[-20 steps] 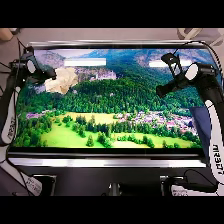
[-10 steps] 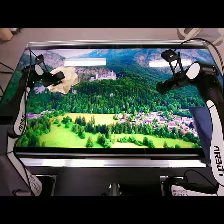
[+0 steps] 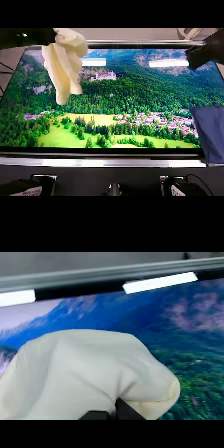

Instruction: Fold the shirts.

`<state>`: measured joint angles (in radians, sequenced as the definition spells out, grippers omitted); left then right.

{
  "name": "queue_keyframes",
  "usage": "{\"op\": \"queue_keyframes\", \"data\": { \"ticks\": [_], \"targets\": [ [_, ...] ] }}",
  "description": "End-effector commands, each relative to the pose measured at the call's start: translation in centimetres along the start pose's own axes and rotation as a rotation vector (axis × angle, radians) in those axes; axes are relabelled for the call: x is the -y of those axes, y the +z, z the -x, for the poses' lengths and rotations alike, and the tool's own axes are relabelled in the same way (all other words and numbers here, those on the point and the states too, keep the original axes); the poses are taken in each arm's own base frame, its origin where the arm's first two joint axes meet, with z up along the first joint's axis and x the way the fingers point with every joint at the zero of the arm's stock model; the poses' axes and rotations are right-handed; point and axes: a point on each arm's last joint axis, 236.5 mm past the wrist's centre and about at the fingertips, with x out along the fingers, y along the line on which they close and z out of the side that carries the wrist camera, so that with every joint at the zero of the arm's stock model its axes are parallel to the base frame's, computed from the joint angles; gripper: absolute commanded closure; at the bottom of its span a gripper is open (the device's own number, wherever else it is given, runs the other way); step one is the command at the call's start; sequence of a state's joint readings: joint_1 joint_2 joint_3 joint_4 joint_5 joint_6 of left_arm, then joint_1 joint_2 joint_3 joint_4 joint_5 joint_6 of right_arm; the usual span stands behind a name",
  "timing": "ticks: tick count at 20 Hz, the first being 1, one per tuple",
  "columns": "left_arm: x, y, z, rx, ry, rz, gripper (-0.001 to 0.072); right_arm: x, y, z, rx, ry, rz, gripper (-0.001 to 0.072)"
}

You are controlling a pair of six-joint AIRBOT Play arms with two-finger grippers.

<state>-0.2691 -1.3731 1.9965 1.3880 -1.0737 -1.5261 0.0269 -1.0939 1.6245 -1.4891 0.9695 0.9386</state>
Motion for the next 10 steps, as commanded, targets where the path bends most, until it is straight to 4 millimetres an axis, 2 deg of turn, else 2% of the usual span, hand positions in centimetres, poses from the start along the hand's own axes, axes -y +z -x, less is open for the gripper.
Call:
{"op": "queue_keyframes", "data": {
  "ticks": [1,3,5,6,8,10],
  "targets": [
    [9.6,2.2,10.1,0.106,-0.180,-0.133,0.0680,1.4,3.1,10.2,0.125,-0.089,0.008,0.0181],
    [12.6,0.7,10.8,0.060,-0.250,-0.167,0.0680,1.2,3.2,14.2,0.147,-0.107,0.016,0.0180],
    [14.5,-2.4,8.9,-0.038,-0.292,-0.189,0.0680,0.3,2.2,16.3,0.123,-0.090,0.019,0.0178],
    [15.3,-4.3,7.3,-0.092,-0.305,-0.197,0.0680,-0.5,1.1,16.7,0.081,-0.060,0.008,0.0153],
    [16.6,-9.5,3.2,-0.229,-0.324,-0.213,0.0680,-2.6,-2.0,16.2,-0.052,0.030,-0.042,0.0146],
    [18.1,-16.0,-1.8,-0.367,-0.340,-0.222,0.0680,-4.8,-5.5,15.1,-0.222,0.137,-0.066,0.0145]
  ]
}}
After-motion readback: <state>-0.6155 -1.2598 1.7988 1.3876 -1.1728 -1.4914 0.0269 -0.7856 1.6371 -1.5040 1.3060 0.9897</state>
